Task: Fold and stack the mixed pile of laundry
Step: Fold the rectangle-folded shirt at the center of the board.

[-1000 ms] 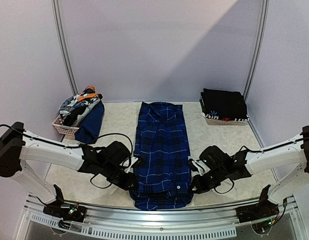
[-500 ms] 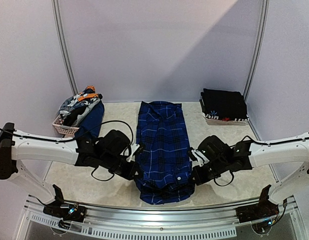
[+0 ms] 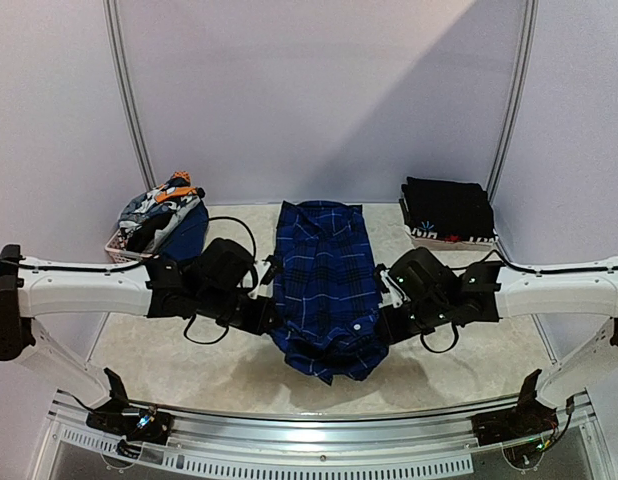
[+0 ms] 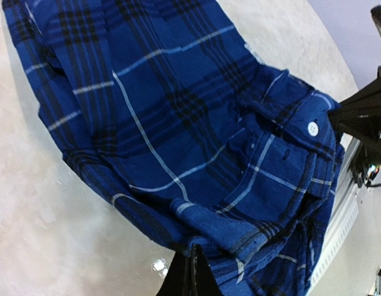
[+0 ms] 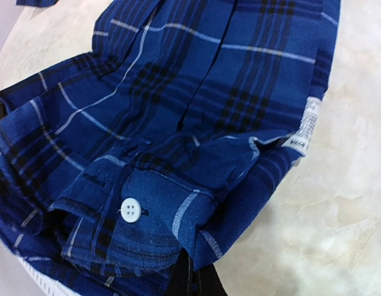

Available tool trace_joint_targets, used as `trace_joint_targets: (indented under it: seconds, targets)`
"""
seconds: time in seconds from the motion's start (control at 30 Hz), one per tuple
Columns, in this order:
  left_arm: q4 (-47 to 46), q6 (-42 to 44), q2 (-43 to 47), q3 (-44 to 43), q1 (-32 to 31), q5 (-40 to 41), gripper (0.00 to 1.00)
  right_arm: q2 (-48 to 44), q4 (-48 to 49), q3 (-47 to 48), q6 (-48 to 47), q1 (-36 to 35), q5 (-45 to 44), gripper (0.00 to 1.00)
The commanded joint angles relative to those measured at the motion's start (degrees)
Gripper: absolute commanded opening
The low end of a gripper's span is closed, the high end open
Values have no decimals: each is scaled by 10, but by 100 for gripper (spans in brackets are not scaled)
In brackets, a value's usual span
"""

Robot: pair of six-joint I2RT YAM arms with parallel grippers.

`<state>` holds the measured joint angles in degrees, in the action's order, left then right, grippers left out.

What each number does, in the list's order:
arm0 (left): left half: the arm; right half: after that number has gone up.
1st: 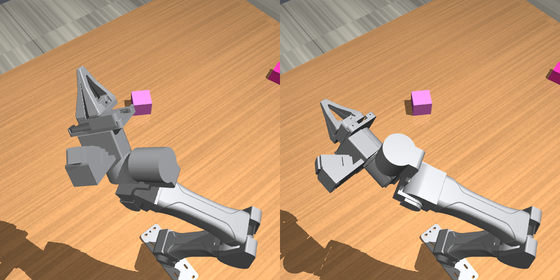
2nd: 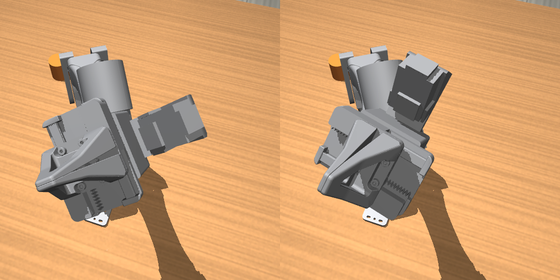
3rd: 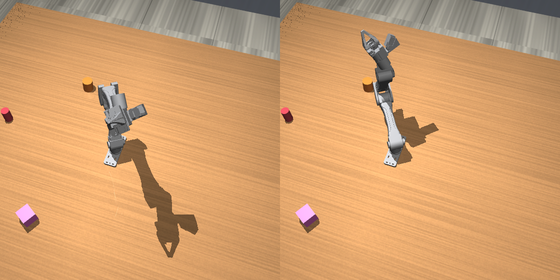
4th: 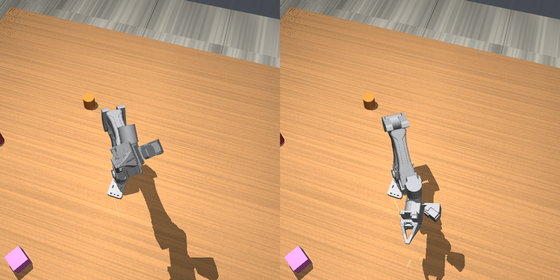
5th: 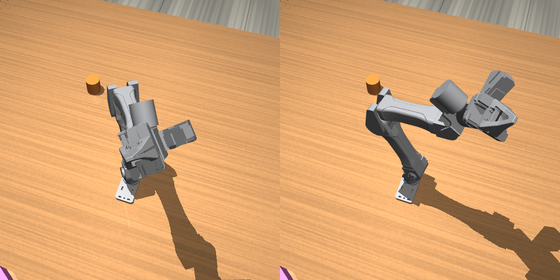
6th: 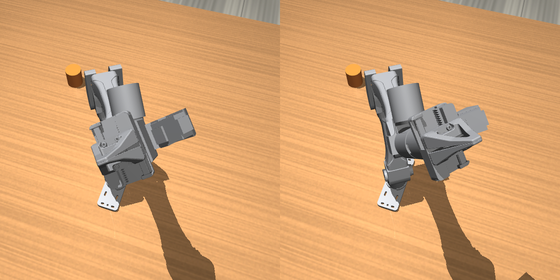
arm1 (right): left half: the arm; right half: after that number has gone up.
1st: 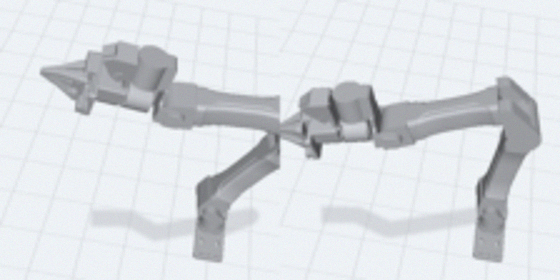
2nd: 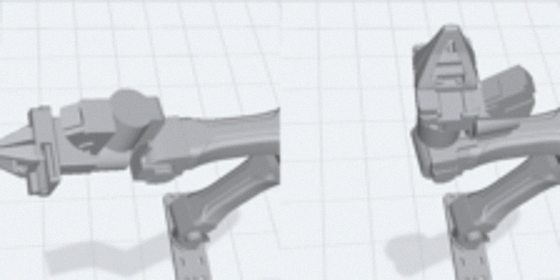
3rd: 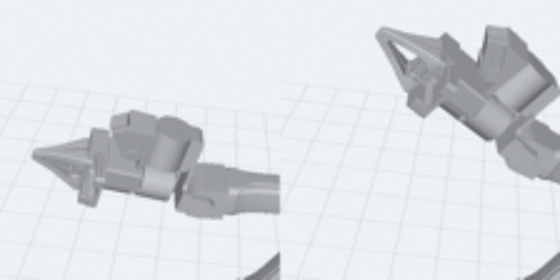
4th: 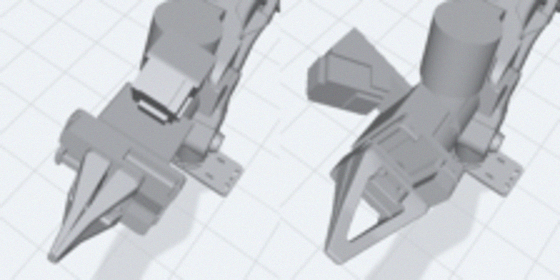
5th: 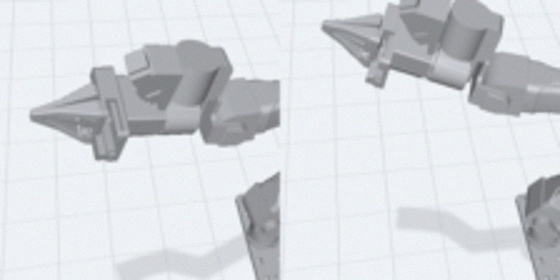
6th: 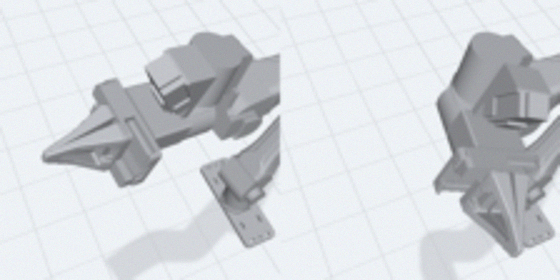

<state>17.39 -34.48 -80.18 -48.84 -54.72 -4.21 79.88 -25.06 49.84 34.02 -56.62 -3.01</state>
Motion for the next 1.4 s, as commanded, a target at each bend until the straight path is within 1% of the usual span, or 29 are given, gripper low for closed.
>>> trace_joint_targets:
  seconds: [0.0,0.17,0.23,0.37,0.63,0.9,1.37]
  targets:
    - [-8,16,-16,-40,31,28,0,25,4,39,-5,14,-63,0]
    - [-21,16,-38,-65,50,40,0,59,1,82,-4,27,-106,0]
    - [-21,16,-47,-76,59,64,0,69,7,95,-1,36,-105,0]
    - [-32,15,-71,-92,82,58,0,92,11,126,-3,51,-109,0]
    - [-29,24,-109,-134,122,80,0,143,19,184,-18,90,-117,0]
    - [-28,36,-159,-183,155,80,0,200,26,243,-45,129,-106,0]
    - [-17,70,-299,-300,198,83,0,332,37,345,-67,185,-89,0]
